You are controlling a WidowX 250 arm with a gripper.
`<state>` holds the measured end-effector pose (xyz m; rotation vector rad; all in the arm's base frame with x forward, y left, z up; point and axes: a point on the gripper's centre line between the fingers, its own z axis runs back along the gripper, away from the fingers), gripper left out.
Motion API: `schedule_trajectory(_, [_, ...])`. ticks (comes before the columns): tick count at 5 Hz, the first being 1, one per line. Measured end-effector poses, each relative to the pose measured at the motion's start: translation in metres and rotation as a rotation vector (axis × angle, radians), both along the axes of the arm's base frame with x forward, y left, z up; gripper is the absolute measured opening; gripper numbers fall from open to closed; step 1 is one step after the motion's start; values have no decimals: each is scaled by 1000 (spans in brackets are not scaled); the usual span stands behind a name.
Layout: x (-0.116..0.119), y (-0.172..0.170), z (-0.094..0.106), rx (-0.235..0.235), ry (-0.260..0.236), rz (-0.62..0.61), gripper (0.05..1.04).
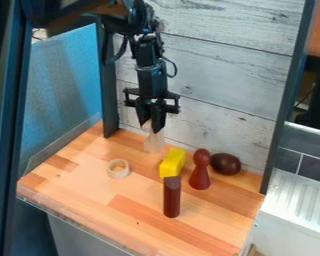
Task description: Put the quadrilateral object on top of the rectangular block
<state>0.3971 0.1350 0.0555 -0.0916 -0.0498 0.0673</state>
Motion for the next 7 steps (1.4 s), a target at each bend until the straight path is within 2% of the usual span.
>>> schedule_trajectory(1, [-2, -5, 1, -26, 13, 8, 245])
schedule_trajectory(3, [7, -22, -1, -10, 5, 8, 246])
schedule_trajectory(4, [9, -24, -11, 1, 13, 12, 245])
schedule_trajectory(5, [11, -26, -13, 25, 18, 12, 245])
schedule_trajectory(6, [10, -26, -25, 23, 40, 19, 246])
schedule_trajectory(7, [14, -25, -29, 22, 34, 24, 245])
